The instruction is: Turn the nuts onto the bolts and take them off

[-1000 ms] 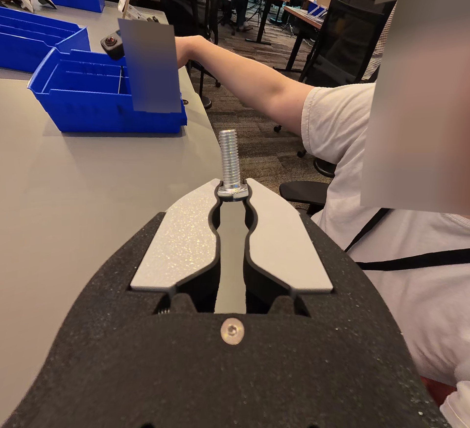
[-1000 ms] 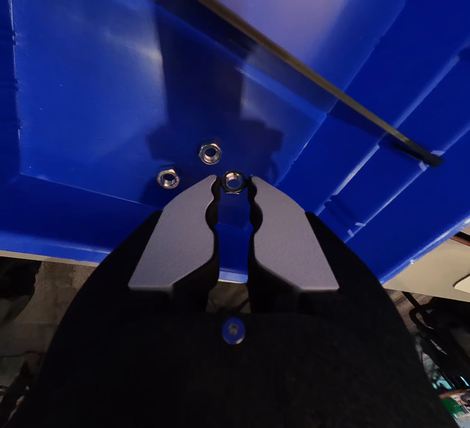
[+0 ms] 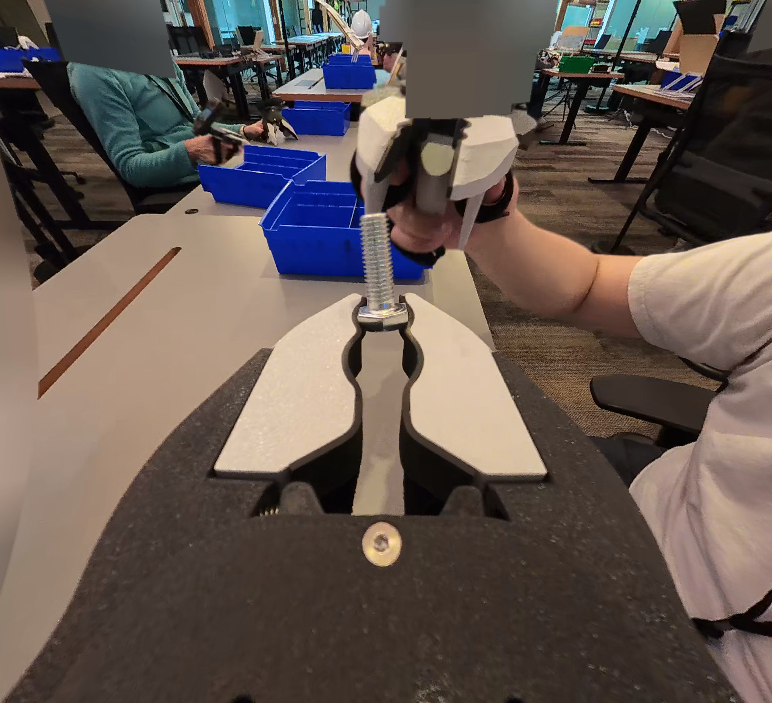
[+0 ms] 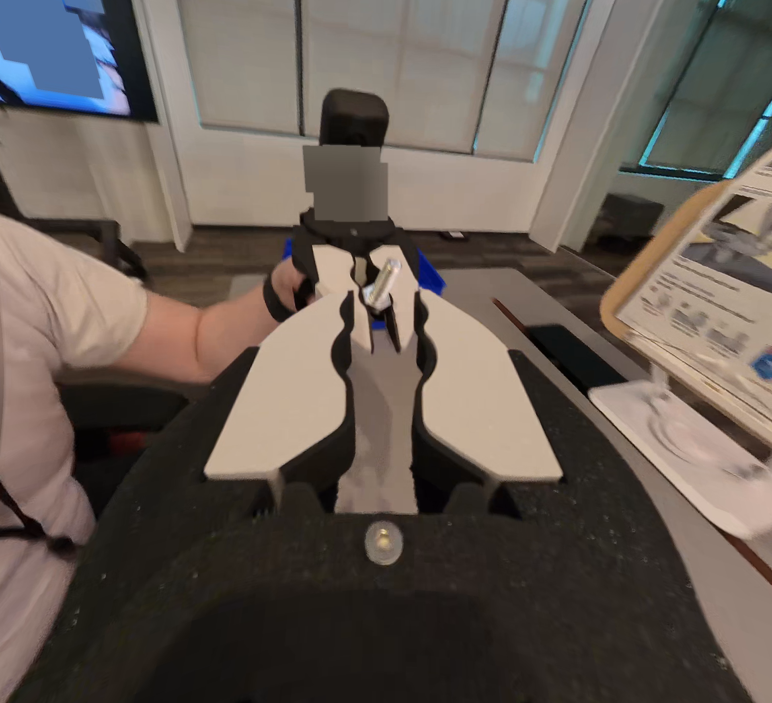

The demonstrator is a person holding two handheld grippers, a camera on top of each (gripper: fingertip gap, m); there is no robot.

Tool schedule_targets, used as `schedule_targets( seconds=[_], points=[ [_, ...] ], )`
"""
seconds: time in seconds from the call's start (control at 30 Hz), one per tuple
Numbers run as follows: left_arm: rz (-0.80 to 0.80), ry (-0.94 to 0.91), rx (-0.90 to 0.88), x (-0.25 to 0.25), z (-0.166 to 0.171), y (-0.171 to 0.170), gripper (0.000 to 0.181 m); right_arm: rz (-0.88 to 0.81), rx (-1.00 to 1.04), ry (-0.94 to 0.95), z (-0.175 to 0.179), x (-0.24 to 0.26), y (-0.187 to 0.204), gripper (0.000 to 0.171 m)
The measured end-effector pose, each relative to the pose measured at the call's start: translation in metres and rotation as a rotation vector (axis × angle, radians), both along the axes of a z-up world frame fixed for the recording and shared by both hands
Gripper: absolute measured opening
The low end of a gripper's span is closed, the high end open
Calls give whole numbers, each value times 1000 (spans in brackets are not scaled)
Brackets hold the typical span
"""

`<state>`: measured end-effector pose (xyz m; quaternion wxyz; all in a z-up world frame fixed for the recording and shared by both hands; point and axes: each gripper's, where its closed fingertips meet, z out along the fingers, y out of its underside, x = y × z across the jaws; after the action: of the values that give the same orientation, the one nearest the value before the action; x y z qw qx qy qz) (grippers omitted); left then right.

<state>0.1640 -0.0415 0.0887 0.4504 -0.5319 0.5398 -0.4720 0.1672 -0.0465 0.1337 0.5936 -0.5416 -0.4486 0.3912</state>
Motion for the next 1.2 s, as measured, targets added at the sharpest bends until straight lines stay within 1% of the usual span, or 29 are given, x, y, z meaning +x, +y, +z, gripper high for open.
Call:
schedule_targets(
  seconds=[0.1, 0.27, 0.3, 0.33, 0.37, 0.5, 0.53, 0.6, 0.63, 0.73, 0.77, 0.83, 0.9, 0.93, 1.0, 1.07, 1.13, 1.2],
  points=[
    [1, -15, 5, -2, 4, -1, 14, 65, -44, 27, -1, -21, 5, 26],
    [-6, -20, 15, -4, 7, -3, 14, 76, -36, -14, -6, -40, 8, 26],
    [-7, -22, 19, -4, 8, -4, 14, 71, -28, -24, -7, -41, 8, 23],
    [-12, -20, 21, -4, 8, -5, 14, 66, -17, -30, -7, -42, 8, 14],
    [-15, -21, 21, -4, 8, -6, 14, 66, -12, -32, -7, -43, 8, 11],
    [-18, -18, 20, -3, 7, -9, 15, 92, -34, -40, -7, -43, 5, 10],
    [-13, -12, 17, -3, 6, -8, 17, 93, -34, -46, -8, -43, 4, 10],
    [-25, 16, 4, -1, 1, -10, 30, 73, -19, -69, -10, -42, 6, 9],
    [-25, 39, 3, 0, -2, -11, 33, 63, -5, -77, -9, -40, 6, 9],
    [4, 87, 13, 2, -12, -5, 39, 13, 31, -112, -3, -23, 8, 9],
    [15, 91, 10, 2, -14, -3, 39, -35, 54, -141, 1, -9, 12, 9],
    [24, 94, -9, 1, -15, 0, 37, -203, 99, -227, 9, 39, 31, 9],
    [31, 83, -18, -2, -12, 3, 36, -415, 68, -350, 7, 112, 62, 9],
    [38, 78, -13, -4, -10, 5, 36, -530, 28, -418, -1, 155, 79, 9],
    [49, 82, 0, -6, -9, 7, 35, -701, -135, -542, -32, 238, 105, 9],
    [47, 102, 2, -6, -12, 8, 34, -813, -306, -630, -73, 306, 119, 9],
    [51, 127, 3, -6, -17, 9, 34, -882, -463, -743, -118, 359, 123, 9],
    [56, 153, 9, -5, -22, 9, 34, -911, -606, -844, -157, 399, 121, 9]
  ],
)
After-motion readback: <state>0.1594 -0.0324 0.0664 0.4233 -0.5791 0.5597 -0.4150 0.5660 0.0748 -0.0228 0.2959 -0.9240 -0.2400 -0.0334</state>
